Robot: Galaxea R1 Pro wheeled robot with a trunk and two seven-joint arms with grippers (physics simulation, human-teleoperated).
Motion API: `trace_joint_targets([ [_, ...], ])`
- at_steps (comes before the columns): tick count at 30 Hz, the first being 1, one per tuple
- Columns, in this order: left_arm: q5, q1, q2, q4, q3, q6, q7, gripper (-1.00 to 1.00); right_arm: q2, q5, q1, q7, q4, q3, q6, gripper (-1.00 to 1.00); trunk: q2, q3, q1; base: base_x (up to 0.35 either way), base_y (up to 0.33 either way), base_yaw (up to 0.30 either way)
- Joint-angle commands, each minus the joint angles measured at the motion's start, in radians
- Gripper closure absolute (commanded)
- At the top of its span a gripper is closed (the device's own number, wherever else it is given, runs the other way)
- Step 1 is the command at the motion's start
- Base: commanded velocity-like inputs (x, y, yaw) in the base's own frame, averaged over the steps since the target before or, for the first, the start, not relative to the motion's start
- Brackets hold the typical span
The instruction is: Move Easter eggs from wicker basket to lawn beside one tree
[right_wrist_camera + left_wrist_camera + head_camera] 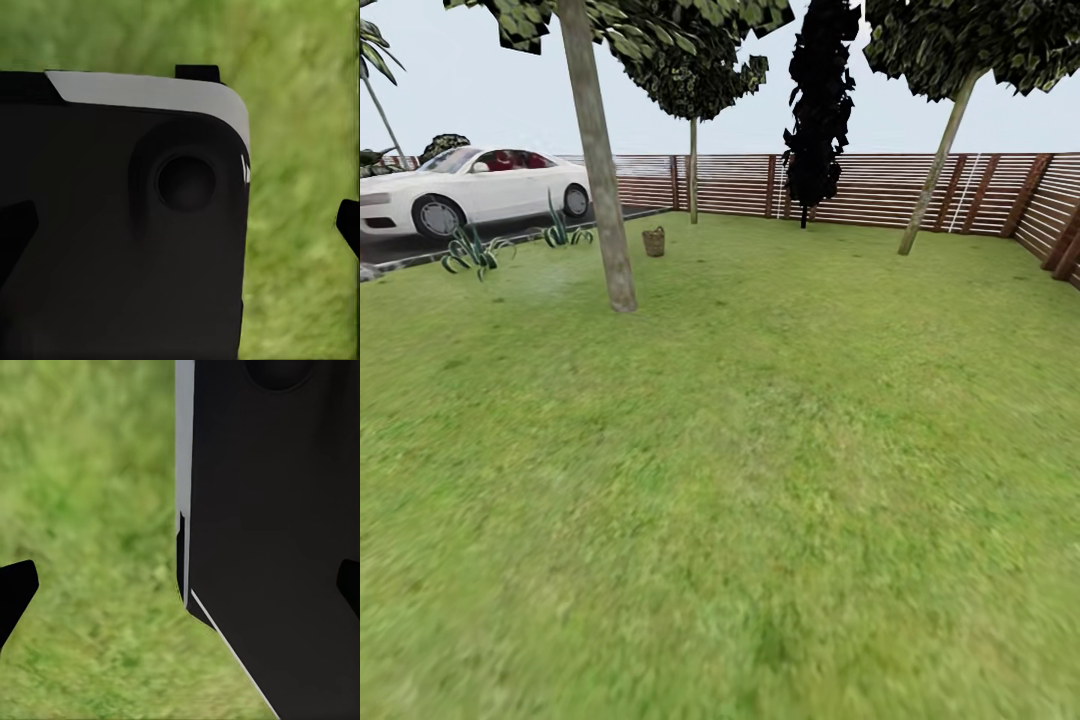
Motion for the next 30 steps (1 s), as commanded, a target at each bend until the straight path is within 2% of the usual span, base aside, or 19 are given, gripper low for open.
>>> trace_joint_targets([
  [1,0.001,0.000,0.000,-0.001,0.001,-0.002,0.000,-1.00,0.000,0.001,0.000,0.000,0.001,0.000,-0.003,-1.00,0.000,-0.001,0.001,0.338,-0.123,0.000],
  [30,0.002,0.000,0.000,0.001,0.000,-0.001,0.000,-1.00,0.001,0.001,0.000,0.000,0.001,0.000,-0.004,-1.00,0.000,-0.001,0.001,0.338,-0.113,0.000],
])
